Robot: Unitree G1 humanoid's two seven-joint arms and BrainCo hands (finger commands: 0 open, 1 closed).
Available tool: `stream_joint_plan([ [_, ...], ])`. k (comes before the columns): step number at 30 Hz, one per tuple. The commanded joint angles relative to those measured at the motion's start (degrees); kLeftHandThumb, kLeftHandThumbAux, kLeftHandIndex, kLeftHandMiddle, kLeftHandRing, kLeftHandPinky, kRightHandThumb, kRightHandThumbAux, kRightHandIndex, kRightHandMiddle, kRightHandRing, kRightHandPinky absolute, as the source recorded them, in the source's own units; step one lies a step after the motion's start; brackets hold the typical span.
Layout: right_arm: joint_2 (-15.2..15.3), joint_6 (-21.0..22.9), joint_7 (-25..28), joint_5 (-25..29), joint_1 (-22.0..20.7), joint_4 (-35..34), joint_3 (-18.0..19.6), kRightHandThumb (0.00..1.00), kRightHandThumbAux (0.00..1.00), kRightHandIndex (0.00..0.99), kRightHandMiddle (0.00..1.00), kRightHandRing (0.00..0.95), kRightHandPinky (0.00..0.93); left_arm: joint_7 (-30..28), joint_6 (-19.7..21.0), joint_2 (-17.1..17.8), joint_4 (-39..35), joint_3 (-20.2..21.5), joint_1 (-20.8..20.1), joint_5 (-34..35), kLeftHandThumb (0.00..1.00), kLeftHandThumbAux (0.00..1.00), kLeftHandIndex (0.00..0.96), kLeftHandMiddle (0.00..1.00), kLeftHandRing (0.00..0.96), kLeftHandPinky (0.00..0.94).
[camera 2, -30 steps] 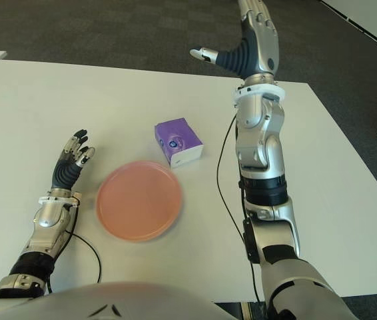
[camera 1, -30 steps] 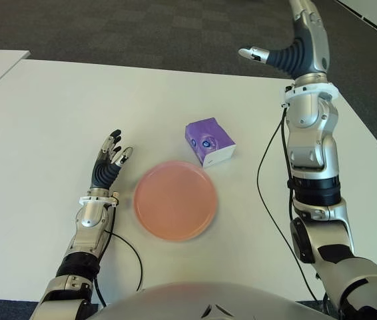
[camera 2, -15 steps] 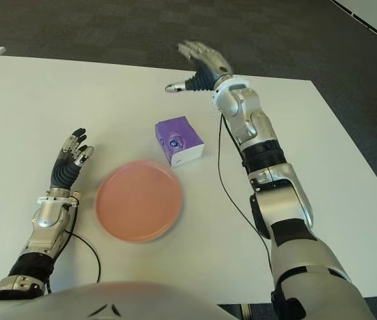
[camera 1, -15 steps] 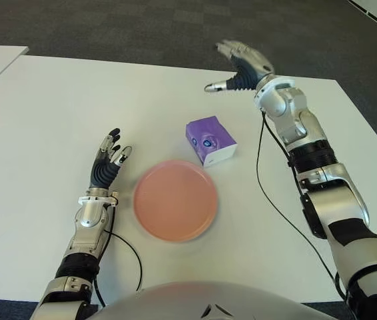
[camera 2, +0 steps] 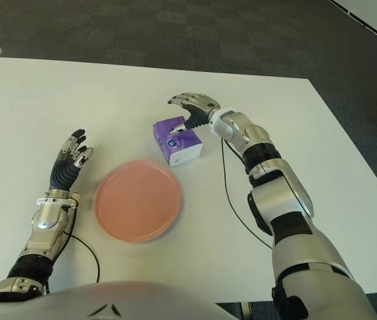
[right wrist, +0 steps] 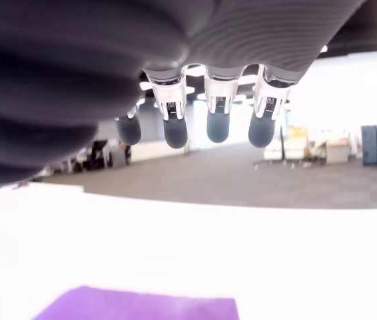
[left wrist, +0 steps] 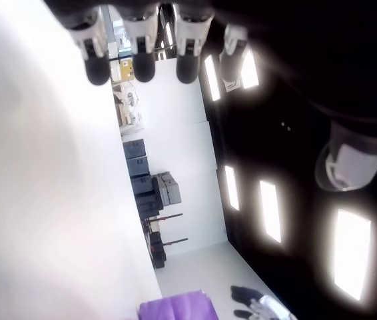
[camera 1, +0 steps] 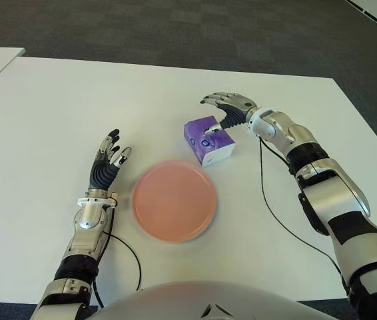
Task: Put the tissue paper into the plate.
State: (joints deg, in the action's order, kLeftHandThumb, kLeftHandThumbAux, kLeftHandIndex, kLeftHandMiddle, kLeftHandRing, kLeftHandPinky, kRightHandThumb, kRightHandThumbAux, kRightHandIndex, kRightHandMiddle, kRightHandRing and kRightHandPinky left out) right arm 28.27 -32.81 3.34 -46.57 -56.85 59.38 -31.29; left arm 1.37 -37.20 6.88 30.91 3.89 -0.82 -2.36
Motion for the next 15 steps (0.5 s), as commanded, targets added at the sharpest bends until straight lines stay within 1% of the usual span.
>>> stream_joint_plan([
  [1,0.1,-2.9,3.3,-1.3,-1.9,2.4,-2.8,0.338,0.347,0.0,0.0,0.0,0.0,1.3,1.4,-1.2,2.7,-0.3,4.5,-1.1,0.0,0.459,0.0,0.0,0.0,0.0],
  [5,0.2,-3.6,5.6,-1.1,-2.4,3.7,-3.7,0.337,0.344,0.0,0.0,0.0,0.0,1.9,1.3,-1.2,2.6,-0.3,4.6,-1.3,0.0,0.458,0.0,0.0,0.0,0.0],
  [9,0.3,-4.2,9.2,-0.7,-3.2,4.8,-4.5,0.343,0.335,0.0,0.0,0.0,0.0,1.9,1.2,-1.2,2.6,-0.3,4.6,-1.2,0.0,0.458,0.0,0.0,0.0,0.0],
  [12,0.8,-4.9,14.6,0.6,-4.7,5.8,-4.3,0.353,0.319,0.0,0.0,0.0,0.0,1.7,1.3,-1.2,2.7,-0.3,4.6,-1.1,0.0,0.46,0.0,0.0,0.0,0.0],
  [15,1.0,-5.0,17.4,1.3,-5.3,6.0,-3.9,0.36,0.306,0.0,0.0,0.0,0.0,1.7,1.2,-1.2,2.7,-0.4,4.5,-1.1,0.0,0.464,0.0,0.0,0.0,0.0],
])
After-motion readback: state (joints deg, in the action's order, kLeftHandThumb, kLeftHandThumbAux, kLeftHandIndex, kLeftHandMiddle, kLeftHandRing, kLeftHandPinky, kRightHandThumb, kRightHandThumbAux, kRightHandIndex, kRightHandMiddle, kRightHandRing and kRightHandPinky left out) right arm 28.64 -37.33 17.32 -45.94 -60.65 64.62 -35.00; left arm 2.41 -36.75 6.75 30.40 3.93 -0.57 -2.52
